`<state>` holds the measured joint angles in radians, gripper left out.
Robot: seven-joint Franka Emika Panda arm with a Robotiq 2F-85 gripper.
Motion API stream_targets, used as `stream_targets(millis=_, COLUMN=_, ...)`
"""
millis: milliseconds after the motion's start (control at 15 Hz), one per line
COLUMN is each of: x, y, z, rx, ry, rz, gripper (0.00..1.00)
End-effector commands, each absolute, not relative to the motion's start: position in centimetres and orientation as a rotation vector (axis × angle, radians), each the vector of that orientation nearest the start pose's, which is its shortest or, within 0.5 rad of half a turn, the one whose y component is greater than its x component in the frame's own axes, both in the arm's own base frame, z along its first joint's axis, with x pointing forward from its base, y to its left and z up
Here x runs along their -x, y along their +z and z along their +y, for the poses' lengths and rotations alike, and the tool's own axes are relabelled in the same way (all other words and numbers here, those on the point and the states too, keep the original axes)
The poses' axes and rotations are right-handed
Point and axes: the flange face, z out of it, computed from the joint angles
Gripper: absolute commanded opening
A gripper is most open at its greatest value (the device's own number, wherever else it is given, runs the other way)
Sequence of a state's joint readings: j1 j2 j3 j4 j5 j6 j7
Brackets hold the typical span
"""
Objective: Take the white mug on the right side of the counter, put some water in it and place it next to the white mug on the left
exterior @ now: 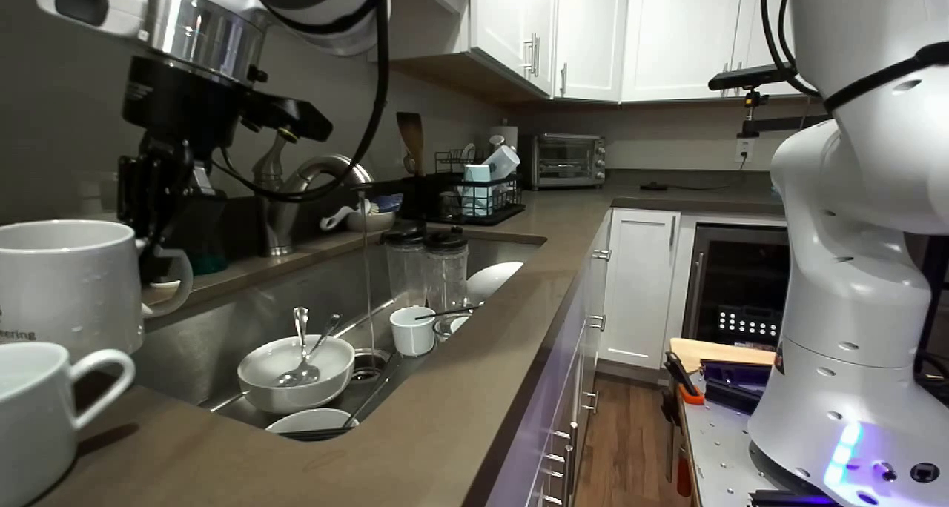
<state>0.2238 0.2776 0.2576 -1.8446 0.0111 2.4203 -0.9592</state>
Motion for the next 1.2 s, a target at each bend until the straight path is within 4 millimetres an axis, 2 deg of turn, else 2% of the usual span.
stream_targets(millis=0, x=-59.0, y=42.6, z=30.2, rx=2.311, ry=-0.51, rz=-2.053, gripper=0.04)
stream_targets(millis=667, x=-60.2, y=42.3, z=30.7, rx=2.242, ry=-0.477, rz=-2.115, gripper=0.04)
stream_targets(millis=1133, x=-61.3, y=41.1, z=30.9, rx=2.164, ry=-0.471, rz=-2.172, gripper=0.04)
